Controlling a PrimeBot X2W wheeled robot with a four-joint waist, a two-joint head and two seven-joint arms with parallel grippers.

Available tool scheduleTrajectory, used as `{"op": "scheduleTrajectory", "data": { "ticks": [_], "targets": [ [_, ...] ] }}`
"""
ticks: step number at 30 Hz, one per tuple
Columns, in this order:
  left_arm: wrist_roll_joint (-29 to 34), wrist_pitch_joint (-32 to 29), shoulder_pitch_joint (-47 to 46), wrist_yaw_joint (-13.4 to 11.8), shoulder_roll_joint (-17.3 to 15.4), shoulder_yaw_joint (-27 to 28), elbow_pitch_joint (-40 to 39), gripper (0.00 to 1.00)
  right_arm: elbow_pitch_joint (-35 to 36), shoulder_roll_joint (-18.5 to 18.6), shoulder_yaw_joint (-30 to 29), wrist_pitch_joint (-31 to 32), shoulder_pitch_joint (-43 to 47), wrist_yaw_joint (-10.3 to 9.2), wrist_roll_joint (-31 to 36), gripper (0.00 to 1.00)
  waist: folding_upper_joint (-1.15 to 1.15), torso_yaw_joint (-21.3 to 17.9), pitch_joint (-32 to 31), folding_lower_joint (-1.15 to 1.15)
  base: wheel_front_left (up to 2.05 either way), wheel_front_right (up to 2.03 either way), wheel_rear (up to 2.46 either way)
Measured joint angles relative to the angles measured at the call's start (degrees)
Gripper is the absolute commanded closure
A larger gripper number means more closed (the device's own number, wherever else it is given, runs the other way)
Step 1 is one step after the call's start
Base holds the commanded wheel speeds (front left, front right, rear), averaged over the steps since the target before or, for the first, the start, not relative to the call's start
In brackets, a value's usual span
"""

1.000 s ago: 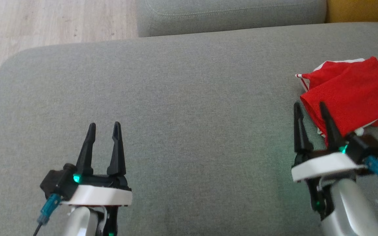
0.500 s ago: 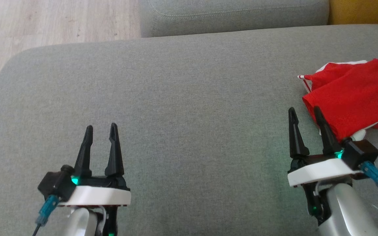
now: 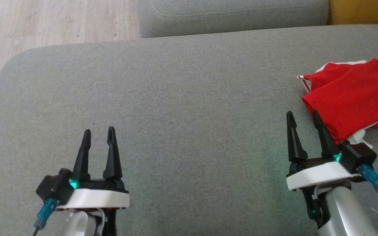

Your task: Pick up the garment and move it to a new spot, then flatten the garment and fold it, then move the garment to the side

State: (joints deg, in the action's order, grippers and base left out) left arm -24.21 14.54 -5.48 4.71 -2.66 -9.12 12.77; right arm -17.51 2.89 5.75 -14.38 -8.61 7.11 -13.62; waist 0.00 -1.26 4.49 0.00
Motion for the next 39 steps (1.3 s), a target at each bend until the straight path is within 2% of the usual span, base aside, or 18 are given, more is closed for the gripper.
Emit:
{"op": "scheduleTrajectory", "data": {
  "ticks": [31, 32, 39],
  "targets": [
    [-1.74, 0.0, 0.01, -0.24, 0.0, 0.12, 1.49, 0.0, -0.08, 0.0, 1.08, 0.0, 0.01, 0.0, -0.1, 0.0, 0.0, -0.41, -0.37, 0.0, 0.0, 0.0, 0.0],
    [-1.87, 0.0, 0.01, -0.24, 0.0, 0.12, 1.52, 1.0, -0.08, 0.0, 1.12, 0.0, 0.01, 0.0, -0.1, 1.0, 0.0, -0.41, -0.34, 0.0, 0.0, 0.0, 0.0],
    [-2.92, -0.86, 2.67, -0.16, 0.0, -0.11, 5.73, 1.0, -4.19, -0.15, 1.21, 0.29, 3.31, -0.02, -1.21, 1.0, 0.0, -0.38, -0.41, 0.0, 0.0, 0.0, 0.0]
  ]
}}
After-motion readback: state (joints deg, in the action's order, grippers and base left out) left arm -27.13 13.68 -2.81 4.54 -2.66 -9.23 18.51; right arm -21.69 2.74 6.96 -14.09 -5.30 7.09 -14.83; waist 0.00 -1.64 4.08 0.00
